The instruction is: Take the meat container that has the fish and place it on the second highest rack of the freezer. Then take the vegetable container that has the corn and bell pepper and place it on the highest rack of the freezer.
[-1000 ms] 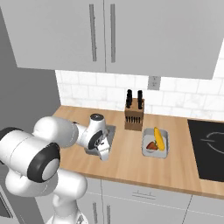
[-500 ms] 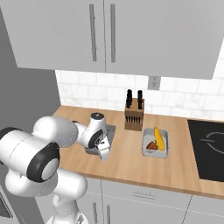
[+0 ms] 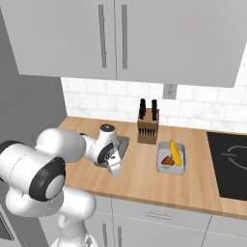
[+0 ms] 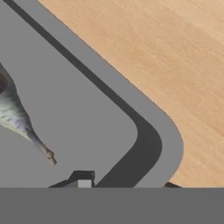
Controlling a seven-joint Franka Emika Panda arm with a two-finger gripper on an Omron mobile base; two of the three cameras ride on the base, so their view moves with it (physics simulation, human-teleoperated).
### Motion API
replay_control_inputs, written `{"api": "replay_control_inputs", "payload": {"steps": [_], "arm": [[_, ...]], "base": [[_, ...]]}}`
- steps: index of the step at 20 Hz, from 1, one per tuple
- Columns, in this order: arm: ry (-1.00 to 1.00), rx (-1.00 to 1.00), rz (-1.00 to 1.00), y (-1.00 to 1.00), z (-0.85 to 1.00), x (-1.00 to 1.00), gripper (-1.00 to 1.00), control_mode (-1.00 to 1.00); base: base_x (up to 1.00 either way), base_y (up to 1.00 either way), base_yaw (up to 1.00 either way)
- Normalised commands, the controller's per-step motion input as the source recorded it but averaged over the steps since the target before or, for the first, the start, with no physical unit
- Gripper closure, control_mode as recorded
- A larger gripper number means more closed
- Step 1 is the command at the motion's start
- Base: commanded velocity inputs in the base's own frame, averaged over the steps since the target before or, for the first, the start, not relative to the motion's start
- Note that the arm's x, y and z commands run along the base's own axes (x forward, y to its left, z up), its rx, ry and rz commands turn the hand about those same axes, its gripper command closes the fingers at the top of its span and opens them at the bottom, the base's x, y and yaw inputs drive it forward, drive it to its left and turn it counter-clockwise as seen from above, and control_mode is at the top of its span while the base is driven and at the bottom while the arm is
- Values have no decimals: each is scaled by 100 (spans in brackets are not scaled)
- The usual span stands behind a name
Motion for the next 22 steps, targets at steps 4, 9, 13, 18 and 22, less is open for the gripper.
{"api": "replay_control_inputs", "payload": {"steps": [4, 9, 13, 18, 22], "arm": [[0, 0, 0, 0, 0, 0, 100, -100], [0, 0, 0, 0, 0, 0, 100, -100], [0, 0, -1, -4, 4, -1, 100, -100], [-1, 0, 0, 0, 56, -13, 100, -100], [-2, 0, -1, 11, 87, -20, 100, -100]], "base": [[0, 0, 0], [0, 0, 0], [0, 0, 0], [0, 0, 0], [0, 0, 0]]}}
